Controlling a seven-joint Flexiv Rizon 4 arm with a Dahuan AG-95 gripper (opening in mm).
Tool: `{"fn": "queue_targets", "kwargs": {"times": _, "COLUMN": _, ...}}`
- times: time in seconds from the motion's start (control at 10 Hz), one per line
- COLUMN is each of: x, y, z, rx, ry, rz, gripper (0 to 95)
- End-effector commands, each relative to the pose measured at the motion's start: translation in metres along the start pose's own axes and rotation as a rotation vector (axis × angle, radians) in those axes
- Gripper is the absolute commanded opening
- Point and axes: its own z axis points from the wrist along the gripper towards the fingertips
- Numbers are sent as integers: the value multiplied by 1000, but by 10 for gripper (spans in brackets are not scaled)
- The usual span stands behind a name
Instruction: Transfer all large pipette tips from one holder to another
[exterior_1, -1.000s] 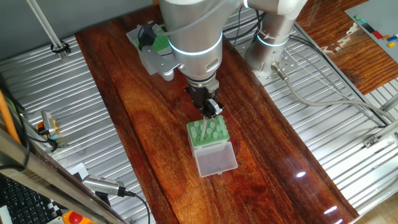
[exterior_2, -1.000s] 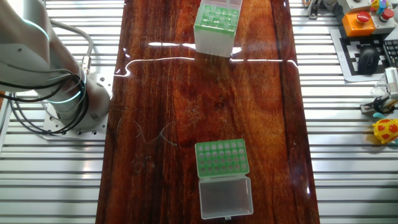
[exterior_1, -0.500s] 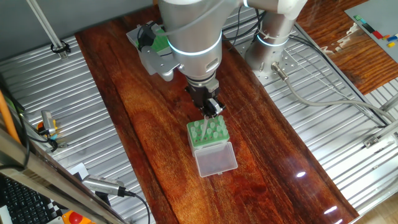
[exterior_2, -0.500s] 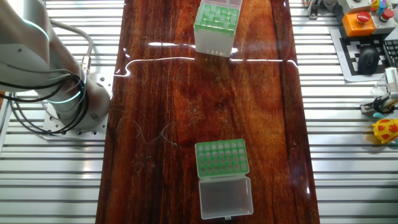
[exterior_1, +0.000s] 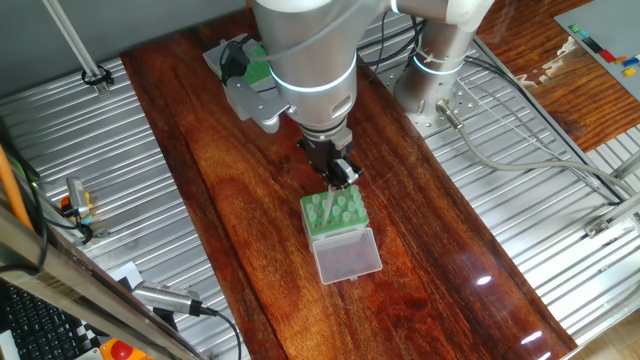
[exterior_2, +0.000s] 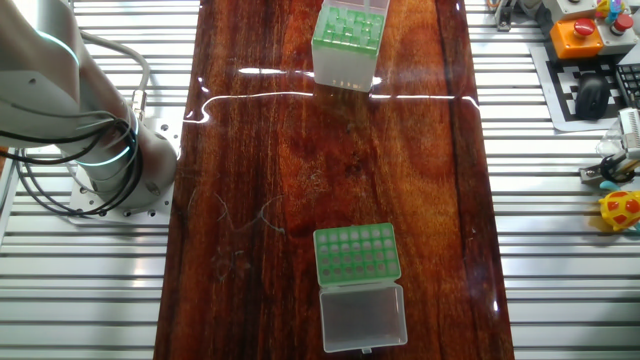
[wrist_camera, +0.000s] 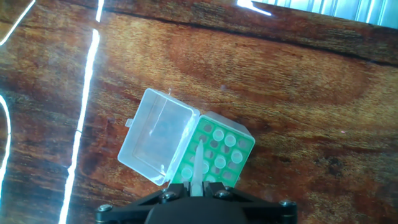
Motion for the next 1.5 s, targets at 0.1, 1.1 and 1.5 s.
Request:
{"fn": "queue_targets", "kwargs": {"times": 0.1, "x": 0, "y": 0, "z": 0, "rx": 8, "ry": 0, "rz": -22, "gripper": 0}}
{"fn": "queue_targets", "kwargs": {"times": 1.1, "x": 17, "y": 3, "z": -35, "rx": 28, "ry": 12, "rz": -87, "gripper": 0}}
{"fn": "queue_targets", "kwargs": {"times": 1.5, "x": 19, "y": 0, "z": -37, "rx": 40, "ry": 14, "rz": -127, "gripper": 0}}
